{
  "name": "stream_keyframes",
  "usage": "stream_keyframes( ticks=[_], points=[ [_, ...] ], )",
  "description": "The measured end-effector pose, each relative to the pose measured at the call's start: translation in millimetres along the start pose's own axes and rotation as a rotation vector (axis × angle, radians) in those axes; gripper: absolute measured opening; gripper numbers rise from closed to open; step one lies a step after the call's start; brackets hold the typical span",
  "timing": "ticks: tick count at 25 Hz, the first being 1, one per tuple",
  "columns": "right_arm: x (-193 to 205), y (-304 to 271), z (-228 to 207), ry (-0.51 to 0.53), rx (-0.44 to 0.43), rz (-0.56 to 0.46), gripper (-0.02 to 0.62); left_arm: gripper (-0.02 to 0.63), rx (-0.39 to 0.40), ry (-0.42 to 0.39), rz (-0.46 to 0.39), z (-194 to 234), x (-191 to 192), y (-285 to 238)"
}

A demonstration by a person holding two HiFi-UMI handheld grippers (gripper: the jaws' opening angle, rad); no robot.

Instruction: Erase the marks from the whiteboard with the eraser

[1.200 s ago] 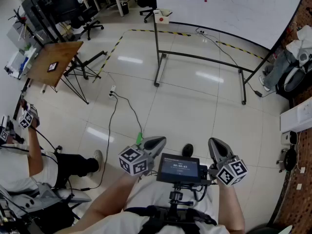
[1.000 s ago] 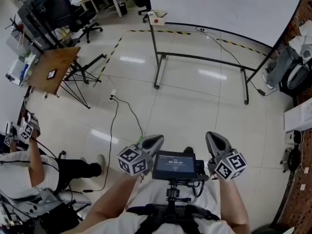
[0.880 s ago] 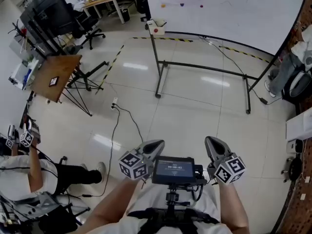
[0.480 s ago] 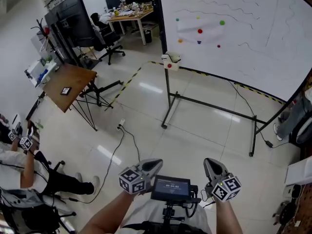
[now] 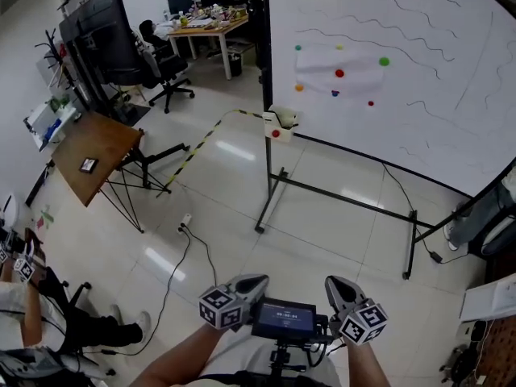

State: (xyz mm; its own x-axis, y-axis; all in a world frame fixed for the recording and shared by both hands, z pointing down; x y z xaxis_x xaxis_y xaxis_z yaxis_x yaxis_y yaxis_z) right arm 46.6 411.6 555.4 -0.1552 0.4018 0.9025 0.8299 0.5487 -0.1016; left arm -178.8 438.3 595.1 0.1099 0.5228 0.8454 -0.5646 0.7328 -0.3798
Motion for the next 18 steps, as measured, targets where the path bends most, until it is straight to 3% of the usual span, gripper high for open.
stream_keyframes(
  ticks=[5,9,14,18],
  points=[
    [-46.2,-56.1,-33.4,0.023,0.126,-0.053,0.006,0.025,0.160,-0.072,0.010,54.7,-73.0,-63.4],
    [-63.0,-82.7,-53.1,0.033,0.220,-0.094,0.006,0.025,0.235,-0.108,0.048,87.8,-101.8,-100.6],
    [-63.1,-101.6,-81.1,-0.028,0.298,-0.098,0.006,0.025,0.262,-0.094,0.081,114.9,-117.7,-138.0],
    [-66.9,-125.9,-111.6,-0.037,0.273,-0.087,0.006,0.025,0.212,-0.070,0.100,139.8,-122.9,-167.8]
  ],
)
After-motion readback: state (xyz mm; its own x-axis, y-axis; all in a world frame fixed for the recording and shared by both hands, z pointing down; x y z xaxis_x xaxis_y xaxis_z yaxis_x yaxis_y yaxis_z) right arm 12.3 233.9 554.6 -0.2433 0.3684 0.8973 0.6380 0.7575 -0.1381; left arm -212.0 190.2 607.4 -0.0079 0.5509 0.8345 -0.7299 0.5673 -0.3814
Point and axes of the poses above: the fingertips, and each gripper's own axes: y backward along the fingers, z to its left, x out of its underside, the point moved 5 cm from there along y, backward along the fingers, and after that the axes turned 10 degrees about -x, right-handed, at the moved point
